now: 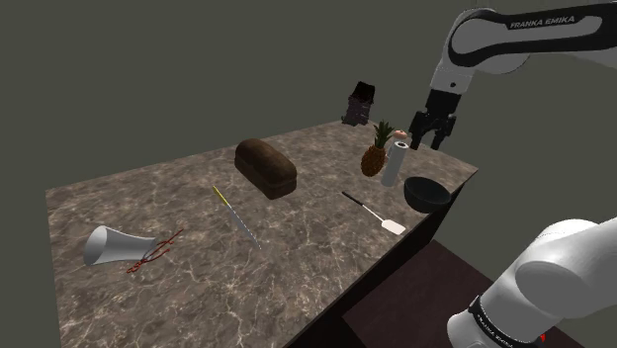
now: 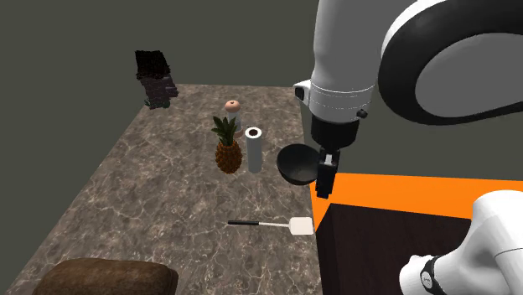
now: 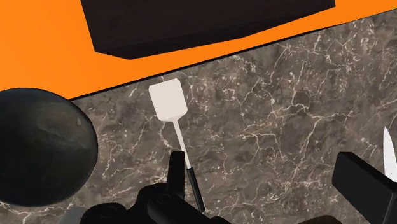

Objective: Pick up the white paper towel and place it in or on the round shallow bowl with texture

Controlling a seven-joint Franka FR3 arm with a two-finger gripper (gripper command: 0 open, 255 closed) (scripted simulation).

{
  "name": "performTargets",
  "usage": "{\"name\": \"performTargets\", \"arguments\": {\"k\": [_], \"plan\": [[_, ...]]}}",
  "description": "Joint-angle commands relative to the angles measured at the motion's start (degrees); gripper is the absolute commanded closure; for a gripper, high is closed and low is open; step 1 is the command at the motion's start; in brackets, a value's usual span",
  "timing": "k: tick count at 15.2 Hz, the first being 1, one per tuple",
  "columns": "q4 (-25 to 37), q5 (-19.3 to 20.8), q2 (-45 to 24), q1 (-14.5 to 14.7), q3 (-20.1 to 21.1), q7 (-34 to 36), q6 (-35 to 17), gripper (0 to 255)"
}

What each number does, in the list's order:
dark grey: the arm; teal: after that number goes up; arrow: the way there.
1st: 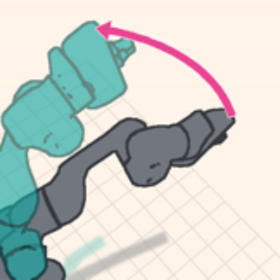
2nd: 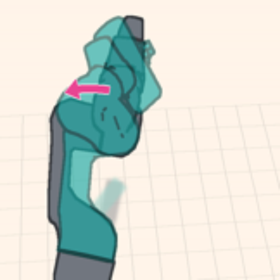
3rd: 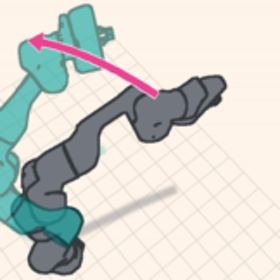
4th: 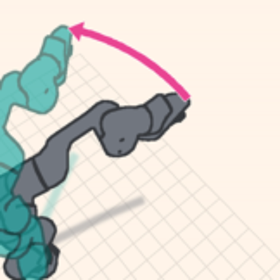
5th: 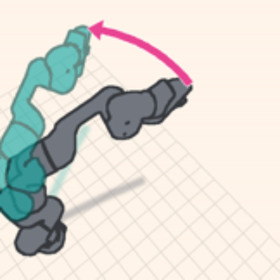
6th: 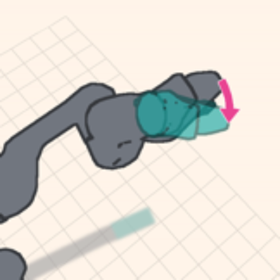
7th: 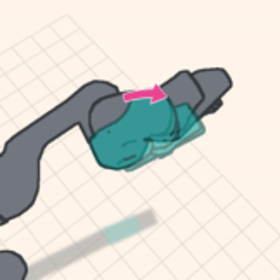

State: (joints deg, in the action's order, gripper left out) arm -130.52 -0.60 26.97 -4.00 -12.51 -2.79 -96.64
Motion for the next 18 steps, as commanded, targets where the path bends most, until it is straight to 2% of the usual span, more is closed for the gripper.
{"name": "performTargets", "arguments": {"k": [1,9,18], "plan": [[1.4,0.4,-3.6,-0.3,-1.4,-1.9,-2.5,0],[10.4,-0.8,-18.8,-1.6,-6.7,-9.9,-9.4,0],[26.2,-6.6,-37.8,-5.1,-10.1,-19.0,-12.6,0]]}}
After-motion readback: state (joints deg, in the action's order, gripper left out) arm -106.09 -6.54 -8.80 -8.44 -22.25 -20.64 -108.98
